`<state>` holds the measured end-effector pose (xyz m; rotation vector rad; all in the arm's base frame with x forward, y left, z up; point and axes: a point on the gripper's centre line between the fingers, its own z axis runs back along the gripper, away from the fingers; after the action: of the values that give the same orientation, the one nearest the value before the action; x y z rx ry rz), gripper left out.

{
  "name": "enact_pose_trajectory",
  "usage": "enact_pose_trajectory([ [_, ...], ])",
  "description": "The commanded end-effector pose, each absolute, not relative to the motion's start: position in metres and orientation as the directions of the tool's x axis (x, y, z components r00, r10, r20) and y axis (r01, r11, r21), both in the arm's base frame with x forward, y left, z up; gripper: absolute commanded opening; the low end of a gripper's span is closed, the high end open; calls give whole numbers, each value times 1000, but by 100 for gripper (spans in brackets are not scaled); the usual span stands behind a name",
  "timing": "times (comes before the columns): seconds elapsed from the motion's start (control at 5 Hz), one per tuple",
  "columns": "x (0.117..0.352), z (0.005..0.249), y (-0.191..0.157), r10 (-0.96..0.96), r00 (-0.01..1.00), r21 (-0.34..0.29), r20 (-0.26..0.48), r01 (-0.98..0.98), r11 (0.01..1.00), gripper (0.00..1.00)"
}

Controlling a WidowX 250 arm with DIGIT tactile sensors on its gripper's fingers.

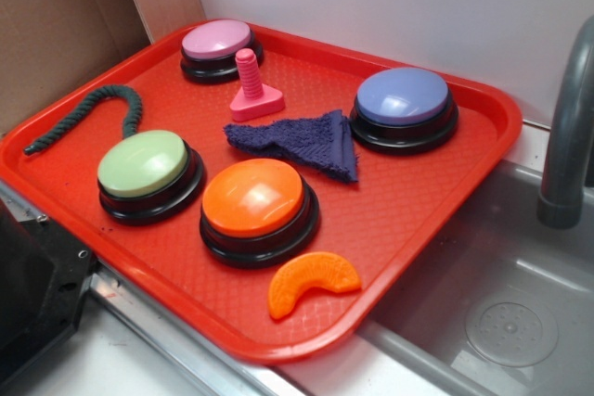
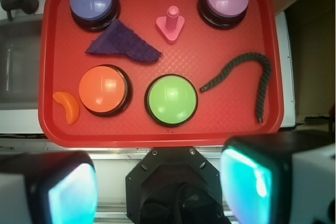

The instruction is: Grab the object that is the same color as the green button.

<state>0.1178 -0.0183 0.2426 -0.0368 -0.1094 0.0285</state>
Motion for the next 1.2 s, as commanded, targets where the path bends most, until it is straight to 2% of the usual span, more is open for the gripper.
enact_pose_trajectory([
  [0.0,118,243,-18,30,994,-38,109,-26,999,100],
  [0.2,133,240,-5,134,988,-47,82,-131,990,100],
  [0.4,131,215,18,258,966,-66,23,-256,965,100],
  [0.6,138,201,33,305,952,3,23,-305,952,100],
  [0.8,153,174,43,268,963,-73,32,-265,961,100],
  [1.0,180,141,49,235,972,-86,-4,-235,968,100],
])
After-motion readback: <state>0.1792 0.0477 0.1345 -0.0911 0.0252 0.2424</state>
